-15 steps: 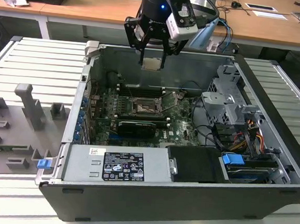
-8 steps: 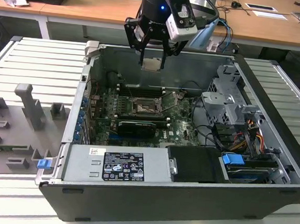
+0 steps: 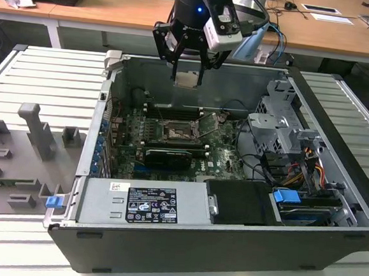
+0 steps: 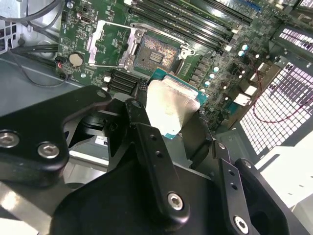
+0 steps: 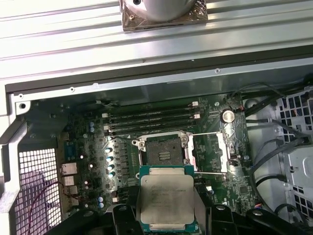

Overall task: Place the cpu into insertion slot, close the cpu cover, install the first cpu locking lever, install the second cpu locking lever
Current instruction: 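Place the cpu into insertion slot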

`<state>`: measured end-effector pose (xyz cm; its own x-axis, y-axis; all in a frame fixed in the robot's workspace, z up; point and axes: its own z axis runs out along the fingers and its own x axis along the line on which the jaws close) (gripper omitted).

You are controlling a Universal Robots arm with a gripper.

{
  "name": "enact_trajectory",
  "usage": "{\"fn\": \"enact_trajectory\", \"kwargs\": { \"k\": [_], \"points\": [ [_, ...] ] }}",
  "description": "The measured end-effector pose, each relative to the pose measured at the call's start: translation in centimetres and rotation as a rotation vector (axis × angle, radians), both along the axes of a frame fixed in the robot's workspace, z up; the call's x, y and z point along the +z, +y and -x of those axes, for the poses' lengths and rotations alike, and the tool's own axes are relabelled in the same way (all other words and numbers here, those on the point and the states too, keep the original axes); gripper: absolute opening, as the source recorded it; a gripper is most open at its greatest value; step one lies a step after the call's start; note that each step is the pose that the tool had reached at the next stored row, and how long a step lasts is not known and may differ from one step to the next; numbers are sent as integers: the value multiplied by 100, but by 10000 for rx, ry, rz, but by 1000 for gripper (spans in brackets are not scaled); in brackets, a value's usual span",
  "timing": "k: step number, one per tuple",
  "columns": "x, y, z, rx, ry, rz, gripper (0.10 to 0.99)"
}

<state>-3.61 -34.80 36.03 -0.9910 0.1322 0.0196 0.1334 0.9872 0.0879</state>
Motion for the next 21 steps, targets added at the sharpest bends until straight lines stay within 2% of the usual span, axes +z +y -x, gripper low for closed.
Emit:
{"fn": "enact_trajectory", "kwargs": {
  "k": [21],
  "points": [
    [-5, 0, 0, -541, 0, 0, 525]
  ]
}}
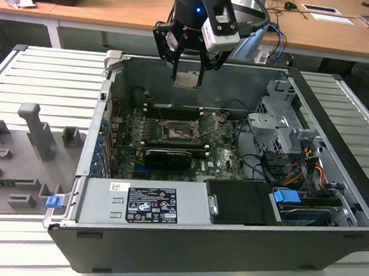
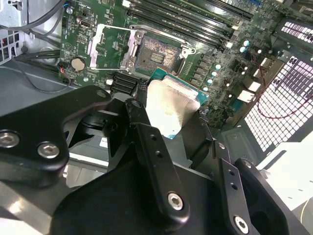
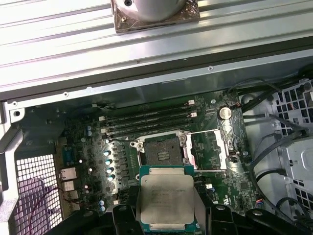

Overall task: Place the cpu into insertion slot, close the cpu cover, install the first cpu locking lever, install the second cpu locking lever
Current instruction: 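Place the cpu into insertion slot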

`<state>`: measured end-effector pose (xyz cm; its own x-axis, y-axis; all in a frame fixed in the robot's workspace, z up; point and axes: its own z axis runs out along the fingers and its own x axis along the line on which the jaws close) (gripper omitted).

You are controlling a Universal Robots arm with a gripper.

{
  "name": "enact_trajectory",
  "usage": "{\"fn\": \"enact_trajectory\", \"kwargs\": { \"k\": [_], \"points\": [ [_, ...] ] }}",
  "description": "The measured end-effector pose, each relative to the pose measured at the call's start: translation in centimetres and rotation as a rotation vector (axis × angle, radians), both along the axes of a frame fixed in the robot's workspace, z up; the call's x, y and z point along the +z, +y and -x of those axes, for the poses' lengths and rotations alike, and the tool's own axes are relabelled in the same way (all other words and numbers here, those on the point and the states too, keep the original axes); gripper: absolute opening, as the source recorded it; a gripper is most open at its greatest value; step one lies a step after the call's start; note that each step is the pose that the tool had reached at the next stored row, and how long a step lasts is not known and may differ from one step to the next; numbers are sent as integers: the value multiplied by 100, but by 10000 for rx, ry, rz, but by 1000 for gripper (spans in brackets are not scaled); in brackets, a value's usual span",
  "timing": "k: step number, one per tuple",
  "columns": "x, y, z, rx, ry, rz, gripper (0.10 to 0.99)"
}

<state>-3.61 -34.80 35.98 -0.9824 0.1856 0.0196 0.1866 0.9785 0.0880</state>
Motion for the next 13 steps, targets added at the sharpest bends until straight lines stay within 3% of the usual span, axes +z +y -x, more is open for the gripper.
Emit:
{"fn": "enact_trajectory", "kwargs": {
  "k": [13],
  "points": [
    [-39, 0, 0, -210, 1, 7, 525]
  ]
}}
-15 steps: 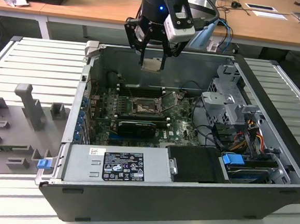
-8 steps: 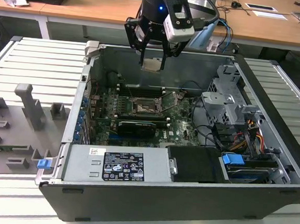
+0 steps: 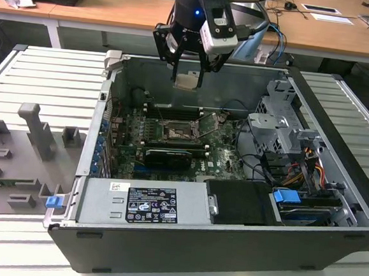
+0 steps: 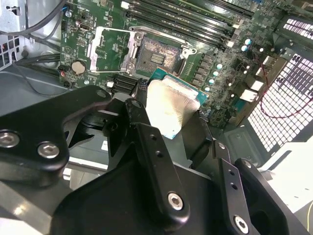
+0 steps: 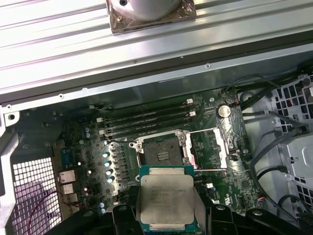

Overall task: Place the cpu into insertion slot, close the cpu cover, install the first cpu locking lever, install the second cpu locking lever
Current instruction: 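Place the cpu into insertion slot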

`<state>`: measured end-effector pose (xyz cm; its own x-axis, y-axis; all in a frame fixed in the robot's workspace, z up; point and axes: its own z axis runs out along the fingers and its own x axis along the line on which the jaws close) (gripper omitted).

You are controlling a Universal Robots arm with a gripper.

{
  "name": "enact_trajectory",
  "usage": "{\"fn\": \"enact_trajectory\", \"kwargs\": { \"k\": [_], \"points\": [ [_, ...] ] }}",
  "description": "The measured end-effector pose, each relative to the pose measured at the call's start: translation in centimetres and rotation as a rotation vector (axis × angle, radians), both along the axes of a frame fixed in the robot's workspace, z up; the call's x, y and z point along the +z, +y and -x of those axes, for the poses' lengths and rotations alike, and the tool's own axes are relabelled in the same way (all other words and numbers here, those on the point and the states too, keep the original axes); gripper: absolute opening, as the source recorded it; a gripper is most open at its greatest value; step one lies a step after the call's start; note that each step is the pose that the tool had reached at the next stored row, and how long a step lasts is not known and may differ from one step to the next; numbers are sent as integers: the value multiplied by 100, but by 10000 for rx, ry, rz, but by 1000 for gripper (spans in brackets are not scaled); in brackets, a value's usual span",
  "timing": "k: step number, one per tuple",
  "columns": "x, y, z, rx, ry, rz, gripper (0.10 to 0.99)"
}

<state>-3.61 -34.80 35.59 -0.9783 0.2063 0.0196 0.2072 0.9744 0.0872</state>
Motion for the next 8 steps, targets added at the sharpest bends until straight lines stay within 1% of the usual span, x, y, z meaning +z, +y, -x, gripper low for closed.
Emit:
{"fn": "enact_trajectory", "kwargs": {
  "k": [8],
  "points": [
    [-4, 0, 0, -65, 0, -1, 525]
  ]
}}
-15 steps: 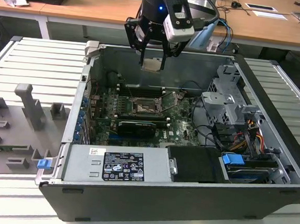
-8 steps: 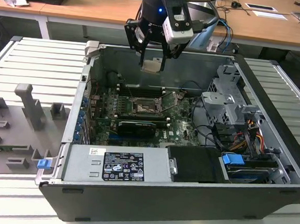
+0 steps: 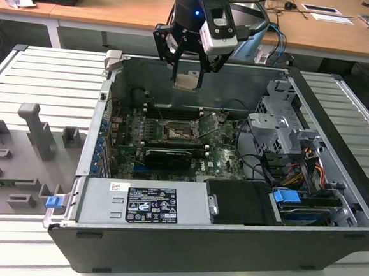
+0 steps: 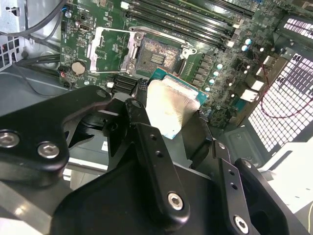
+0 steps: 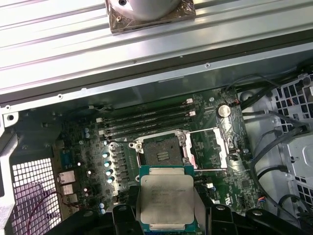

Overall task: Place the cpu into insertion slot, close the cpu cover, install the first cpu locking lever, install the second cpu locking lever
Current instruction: 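Place the cpu into insertion slot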

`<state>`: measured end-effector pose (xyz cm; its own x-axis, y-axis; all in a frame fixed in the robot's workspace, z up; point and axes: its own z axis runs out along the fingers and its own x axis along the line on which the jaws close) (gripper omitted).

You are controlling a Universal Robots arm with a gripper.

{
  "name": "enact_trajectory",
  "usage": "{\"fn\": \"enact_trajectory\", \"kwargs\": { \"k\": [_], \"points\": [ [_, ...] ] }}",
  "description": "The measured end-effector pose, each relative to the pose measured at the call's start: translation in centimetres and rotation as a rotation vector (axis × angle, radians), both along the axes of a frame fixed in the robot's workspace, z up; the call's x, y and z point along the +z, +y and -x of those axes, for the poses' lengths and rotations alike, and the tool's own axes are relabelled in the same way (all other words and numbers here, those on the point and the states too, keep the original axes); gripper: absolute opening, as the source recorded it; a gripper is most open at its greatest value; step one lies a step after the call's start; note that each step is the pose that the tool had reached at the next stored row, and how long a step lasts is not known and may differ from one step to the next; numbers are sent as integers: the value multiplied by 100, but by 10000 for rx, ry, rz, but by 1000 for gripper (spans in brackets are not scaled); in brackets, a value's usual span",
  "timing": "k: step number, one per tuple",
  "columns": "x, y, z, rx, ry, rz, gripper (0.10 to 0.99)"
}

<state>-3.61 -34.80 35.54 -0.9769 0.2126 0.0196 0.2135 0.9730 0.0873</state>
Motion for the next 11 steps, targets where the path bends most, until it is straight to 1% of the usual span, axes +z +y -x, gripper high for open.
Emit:
{"fn": "enact_trajectory", "kwargs": {
  "k": [11],
  "points": [
    [-1, 0, 0, -372, 1, 0, 525]
  ]
}}
